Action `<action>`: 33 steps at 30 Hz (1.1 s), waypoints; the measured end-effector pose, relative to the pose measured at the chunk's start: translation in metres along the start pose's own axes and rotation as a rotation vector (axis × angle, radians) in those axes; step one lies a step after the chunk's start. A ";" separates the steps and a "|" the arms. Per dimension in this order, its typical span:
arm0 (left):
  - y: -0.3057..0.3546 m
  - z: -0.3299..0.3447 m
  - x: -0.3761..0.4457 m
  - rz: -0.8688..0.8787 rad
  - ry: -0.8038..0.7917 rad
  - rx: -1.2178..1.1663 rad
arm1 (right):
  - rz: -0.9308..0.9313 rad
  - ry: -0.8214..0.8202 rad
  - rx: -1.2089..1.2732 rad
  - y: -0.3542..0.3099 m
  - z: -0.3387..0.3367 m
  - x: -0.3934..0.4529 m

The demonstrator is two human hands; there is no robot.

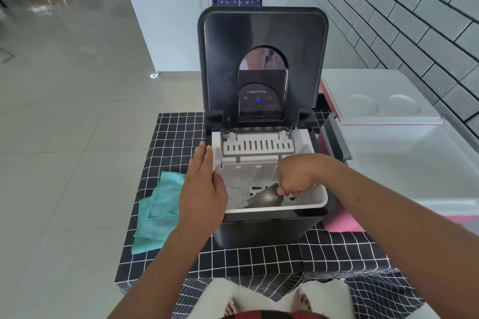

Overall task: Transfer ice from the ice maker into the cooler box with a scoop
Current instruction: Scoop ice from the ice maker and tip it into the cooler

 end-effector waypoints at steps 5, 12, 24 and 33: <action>-0.002 0.001 0.001 -0.005 -0.003 -0.017 | -0.051 0.179 -0.292 -0.014 -0.003 0.004; -0.002 0.000 0.000 -0.003 0.005 -0.015 | 0.015 -0.062 0.116 0.002 -0.004 0.001; -0.002 0.000 0.000 -0.016 0.002 -0.034 | -0.018 0.399 -0.231 -0.015 0.008 -0.003; -0.002 0.000 0.001 -0.026 -0.013 -0.020 | -0.047 0.481 -0.170 -0.021 0.011 0.017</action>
Point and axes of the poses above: each hand's wrist, its own x-axis towards the middle knuckle, its own z-axis out of the palm, y = z × x, the point moved 6 cm from there along x, towards the middle knuckle, and after that the axes turned 7 degrees about -z, right-handed, at the moved point
